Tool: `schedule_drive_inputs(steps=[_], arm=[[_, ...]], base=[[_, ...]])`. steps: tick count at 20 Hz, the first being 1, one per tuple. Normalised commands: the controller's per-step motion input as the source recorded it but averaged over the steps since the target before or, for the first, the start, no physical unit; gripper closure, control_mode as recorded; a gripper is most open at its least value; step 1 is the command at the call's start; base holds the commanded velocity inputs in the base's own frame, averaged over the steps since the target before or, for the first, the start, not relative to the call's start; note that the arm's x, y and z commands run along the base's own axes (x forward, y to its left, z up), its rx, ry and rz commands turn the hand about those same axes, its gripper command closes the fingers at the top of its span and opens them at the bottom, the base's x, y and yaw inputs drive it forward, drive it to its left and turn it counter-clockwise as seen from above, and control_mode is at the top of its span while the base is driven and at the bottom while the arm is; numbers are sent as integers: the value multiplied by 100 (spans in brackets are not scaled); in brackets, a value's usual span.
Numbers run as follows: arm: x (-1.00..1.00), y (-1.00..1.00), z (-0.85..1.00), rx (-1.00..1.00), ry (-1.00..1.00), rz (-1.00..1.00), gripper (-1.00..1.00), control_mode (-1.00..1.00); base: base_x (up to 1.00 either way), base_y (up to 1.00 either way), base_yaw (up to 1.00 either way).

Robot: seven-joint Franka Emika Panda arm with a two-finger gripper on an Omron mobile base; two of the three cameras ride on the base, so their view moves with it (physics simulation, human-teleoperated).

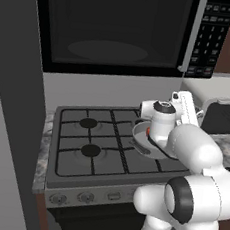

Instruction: Put the broccoli and sweet potato in the pot. Retrieve the spatula and lightly stir the vegetables in the pot.

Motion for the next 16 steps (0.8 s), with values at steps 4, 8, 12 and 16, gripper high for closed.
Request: schedule_drive_inputs(steps=[4, 8, 12, 16], arm=[[-47, -3, 11, 0, -2, 0, 100, -100], [-46, -5, 1, 0, -7, 5, 100, -100], [9, -2, 22, -3, 0, 0, 100, -100], [10, 0, 6, -7, 4, -1, 100, -100]], base=[[0, 0, 0], [0, 0, 0], [0, 0, 0], [0, 0, 0]])
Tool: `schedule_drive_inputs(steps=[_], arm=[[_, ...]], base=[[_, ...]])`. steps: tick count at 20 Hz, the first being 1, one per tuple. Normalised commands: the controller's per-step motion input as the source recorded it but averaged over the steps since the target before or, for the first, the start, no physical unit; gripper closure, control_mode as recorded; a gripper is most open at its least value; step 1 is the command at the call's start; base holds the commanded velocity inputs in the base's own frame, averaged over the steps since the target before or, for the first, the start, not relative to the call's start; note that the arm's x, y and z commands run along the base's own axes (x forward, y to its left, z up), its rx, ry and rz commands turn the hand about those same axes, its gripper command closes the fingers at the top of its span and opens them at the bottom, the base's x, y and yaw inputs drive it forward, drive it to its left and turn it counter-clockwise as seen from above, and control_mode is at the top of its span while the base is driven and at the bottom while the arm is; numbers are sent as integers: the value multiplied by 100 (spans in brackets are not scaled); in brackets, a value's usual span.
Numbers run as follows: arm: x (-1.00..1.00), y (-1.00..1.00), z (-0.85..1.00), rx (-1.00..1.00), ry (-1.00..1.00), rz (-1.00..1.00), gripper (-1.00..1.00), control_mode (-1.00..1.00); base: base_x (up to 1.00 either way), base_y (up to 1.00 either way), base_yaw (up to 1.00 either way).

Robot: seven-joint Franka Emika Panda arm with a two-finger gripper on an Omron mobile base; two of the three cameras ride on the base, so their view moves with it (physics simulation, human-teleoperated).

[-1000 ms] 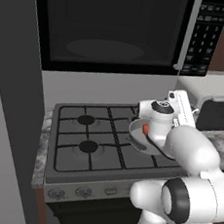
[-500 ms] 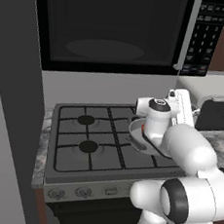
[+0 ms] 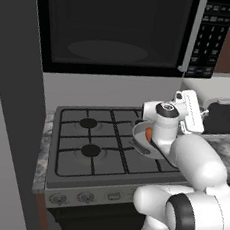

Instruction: Put the broccoli and sweet potato in the pot. Retrieve the spatula and lightly stir the vegetables in the pot.

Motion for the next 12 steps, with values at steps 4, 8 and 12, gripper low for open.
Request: schedule_drive_inputs(steps=[4, 8, 12], arm=[[1, 0, 0, -9, 8, -4, 100, -100], [22, 18, -5, -14, 14, -7, 100, -100], [40, 40, 0, -12, 6, -8, 100, -100]], base=[[0, 0, 0], [0, 0, 0], [0, 0, 0]])
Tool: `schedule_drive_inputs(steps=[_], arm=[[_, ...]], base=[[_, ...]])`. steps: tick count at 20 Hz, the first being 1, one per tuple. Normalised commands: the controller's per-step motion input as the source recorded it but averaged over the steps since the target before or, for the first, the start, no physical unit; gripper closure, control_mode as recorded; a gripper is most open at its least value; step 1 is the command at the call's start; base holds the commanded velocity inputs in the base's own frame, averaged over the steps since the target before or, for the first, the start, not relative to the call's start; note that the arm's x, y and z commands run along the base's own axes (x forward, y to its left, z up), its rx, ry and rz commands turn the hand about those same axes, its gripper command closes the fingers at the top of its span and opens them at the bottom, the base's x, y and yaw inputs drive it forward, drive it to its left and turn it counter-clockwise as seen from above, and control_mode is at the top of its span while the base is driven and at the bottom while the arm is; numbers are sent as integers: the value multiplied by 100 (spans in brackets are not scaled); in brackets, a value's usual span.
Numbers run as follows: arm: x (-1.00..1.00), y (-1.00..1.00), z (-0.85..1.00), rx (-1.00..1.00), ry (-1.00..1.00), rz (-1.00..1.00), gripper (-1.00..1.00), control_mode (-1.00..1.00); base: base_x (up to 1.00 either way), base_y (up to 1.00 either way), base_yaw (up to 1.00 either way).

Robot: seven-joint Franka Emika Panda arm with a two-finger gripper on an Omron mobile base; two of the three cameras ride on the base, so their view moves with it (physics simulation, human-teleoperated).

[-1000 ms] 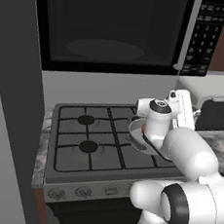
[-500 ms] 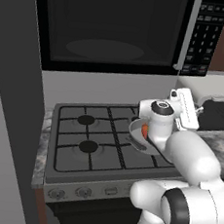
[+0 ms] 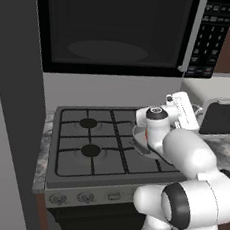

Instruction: Put the broccoli and sweet potato in the pot. Retrieve the spatula and lightly stir the vegetables in the pot.

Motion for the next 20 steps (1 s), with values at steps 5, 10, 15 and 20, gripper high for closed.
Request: schedule_drive_inputs(steps=[5, 10, 15, 20], arm=[[40, 41, 0, -8, 1, -12, 100, -100], [-11, 14, 0, 0, -9, -8, 100, -100], [-65, 0, 11, 2, -9, 0, 100, -100], [-83, 0, 19, 3, -2, 2, 100, -100]], base=[[0, 0, 0], [0, 0, 0], [0, 0, 0], [0, 0, 0]])
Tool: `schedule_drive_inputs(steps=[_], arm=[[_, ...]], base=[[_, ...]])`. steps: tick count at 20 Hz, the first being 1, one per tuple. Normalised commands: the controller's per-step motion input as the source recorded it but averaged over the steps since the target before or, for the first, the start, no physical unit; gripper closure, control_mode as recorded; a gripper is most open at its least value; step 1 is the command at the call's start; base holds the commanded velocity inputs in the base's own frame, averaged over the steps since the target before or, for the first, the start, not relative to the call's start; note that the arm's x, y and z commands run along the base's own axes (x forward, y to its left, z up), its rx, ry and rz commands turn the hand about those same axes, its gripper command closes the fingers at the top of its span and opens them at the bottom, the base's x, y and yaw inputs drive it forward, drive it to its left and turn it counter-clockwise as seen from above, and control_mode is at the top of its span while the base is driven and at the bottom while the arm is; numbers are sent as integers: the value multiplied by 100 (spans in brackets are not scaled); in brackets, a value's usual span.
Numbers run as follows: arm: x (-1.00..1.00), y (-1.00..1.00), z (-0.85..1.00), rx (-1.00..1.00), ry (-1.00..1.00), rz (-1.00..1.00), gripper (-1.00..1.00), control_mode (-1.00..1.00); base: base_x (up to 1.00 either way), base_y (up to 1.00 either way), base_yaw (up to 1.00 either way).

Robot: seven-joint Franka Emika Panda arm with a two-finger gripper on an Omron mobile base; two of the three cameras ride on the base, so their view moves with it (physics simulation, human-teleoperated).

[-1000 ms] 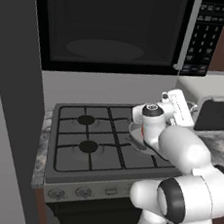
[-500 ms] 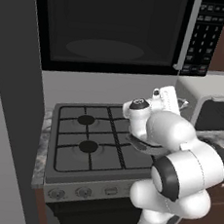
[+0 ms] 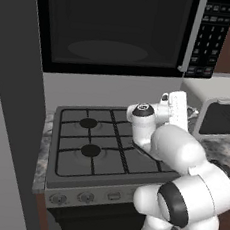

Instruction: Put the broccoli and sweet potato in the pot. Retrieve the spatula and lightly stir the vegetables in the pot.

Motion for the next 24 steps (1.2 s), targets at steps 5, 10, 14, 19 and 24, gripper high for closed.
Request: schedule_drive_inputs(steps=[5, 10, 14, 19, 24], arm=[[-20, 33, 17, 1, 0, 8, 100, -100], [-19, 56, 1, 0, 1, 17, 100, -100], [-37, 4, 10, 0, -2, 16, 100, -100], [0, -2, 8, 8, -13, -1, 100, -100], [6, 16, -1, 4, -4, -8, 100, -100]], base=[[0, 0, 0], [0, 0, 0], [0, 0, 0], [0, 0, 0], [0, 0, 0]])
